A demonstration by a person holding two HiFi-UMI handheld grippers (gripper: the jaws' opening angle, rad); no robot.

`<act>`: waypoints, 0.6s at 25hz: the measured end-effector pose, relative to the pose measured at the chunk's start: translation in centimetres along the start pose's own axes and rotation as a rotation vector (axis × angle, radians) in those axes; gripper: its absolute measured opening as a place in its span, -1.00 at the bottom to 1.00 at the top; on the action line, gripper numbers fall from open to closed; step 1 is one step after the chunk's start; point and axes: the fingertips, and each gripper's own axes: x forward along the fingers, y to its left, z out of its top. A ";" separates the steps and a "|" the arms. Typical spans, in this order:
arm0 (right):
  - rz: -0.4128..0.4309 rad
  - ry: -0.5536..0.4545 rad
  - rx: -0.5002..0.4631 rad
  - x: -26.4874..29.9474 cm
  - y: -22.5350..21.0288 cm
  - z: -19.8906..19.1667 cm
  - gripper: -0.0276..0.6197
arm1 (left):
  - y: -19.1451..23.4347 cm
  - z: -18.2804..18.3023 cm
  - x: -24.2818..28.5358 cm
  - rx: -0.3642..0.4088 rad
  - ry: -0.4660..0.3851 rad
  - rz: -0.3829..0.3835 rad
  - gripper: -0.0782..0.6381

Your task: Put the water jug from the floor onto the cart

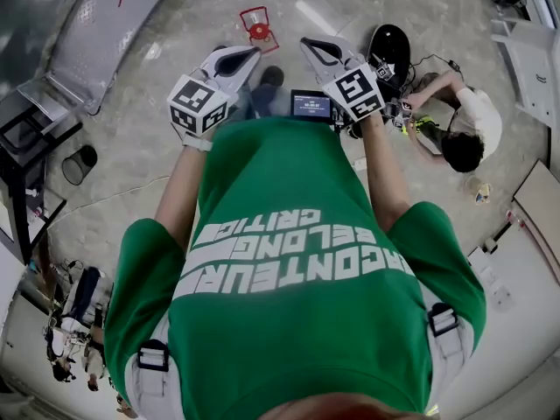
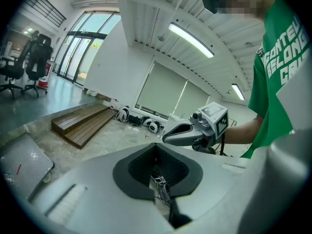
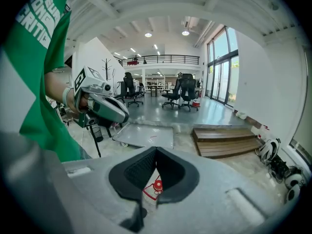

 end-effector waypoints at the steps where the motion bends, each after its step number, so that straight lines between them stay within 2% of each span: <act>1: 0.003 0.002 0.000 0.2 0.0 0.0 -0.93 | 0.2 -0.1 -0.1 -0.004 0.003 0.001 -0.74; 15: 0.033 0.017 0.018 3.4 -0.6 -0.7 -0.93 | 1.7 -1.9 -0.2 -0.030 0.028 0.005 -0.74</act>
